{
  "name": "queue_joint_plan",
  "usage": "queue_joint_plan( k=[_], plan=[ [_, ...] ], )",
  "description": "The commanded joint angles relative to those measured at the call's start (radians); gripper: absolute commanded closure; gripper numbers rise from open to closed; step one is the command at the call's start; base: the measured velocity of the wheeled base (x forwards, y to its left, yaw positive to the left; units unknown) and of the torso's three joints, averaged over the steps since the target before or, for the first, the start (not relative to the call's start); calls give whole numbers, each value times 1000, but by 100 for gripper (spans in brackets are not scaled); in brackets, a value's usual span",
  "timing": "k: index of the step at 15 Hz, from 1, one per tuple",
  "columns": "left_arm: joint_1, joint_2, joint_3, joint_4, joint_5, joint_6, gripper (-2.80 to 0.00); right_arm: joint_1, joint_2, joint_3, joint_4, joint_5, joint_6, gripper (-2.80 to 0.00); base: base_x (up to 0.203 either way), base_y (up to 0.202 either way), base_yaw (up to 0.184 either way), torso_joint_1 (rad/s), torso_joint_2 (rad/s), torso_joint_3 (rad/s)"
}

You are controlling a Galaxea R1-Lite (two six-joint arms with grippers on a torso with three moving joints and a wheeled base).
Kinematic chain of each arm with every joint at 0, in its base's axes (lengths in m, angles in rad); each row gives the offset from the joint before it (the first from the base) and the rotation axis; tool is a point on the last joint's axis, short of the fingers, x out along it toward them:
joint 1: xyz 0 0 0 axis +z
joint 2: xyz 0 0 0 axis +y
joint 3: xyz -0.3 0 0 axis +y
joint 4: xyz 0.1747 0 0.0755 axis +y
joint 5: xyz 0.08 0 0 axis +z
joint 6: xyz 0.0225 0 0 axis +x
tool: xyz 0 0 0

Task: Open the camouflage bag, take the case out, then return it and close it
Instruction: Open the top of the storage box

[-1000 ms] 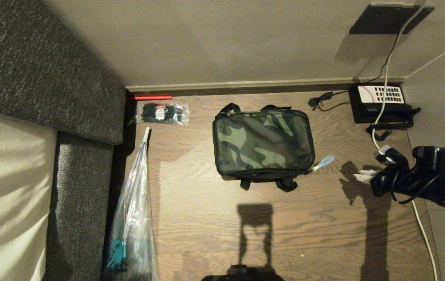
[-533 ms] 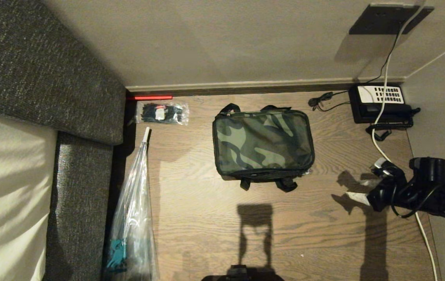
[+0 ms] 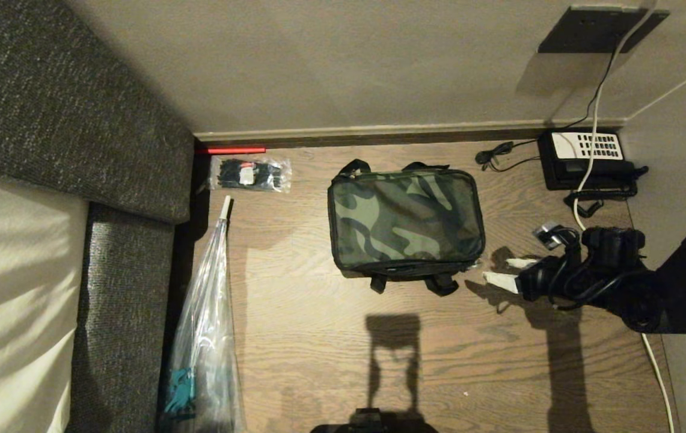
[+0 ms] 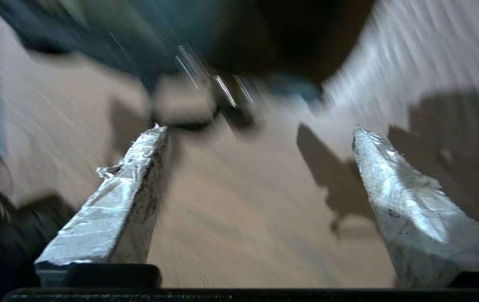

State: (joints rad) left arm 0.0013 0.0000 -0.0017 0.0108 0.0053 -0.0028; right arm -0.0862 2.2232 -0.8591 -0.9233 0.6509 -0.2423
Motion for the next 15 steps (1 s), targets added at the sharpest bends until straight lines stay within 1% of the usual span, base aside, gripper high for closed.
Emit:
queue_joint_plan(
  k=[1,3,5,7,9,11,12,13,15],
  plan=[
    [0,-2,0,0,1,0,0,43,41,-16,-102,3,11,-280,0,0,0,0,0,0],
    [0,-2,0,0,1,0,0,52,76,-42,-168,2,10,-280,0,0,0,0,0,0],
    [0,-2,0,0,1,0,0,51,97,-57,-189,7,-18,-280,0,0,0,0,0,0],
    [0,-2,0,0,1,0,0,49,94,-42,-190,28,-116,-280,0,0,0,0,0,0],
    [0,-2,0,0,0,0,0,48,93,-20,-204,114,-181,-280,0,0,0,0,0,0],
    [0,-2,0,0,1,0,0,37,87,-2,-215,163,-275,-280,0,0,0,0,0,0],
    [0,-2,0,0,1,0,0,36,102,-2,-224,181,-292,-280,0,0,0,0,0,0],
    [0,0,0,0,0,0,0,34,129,-8,-238,188,-320,-280,0,0,0,0,0,0],
    [0,-2,0,0,1,0,0,18,188,-32,-294,188,-426,-280,0,0,0,0,0,0]
  ],
)
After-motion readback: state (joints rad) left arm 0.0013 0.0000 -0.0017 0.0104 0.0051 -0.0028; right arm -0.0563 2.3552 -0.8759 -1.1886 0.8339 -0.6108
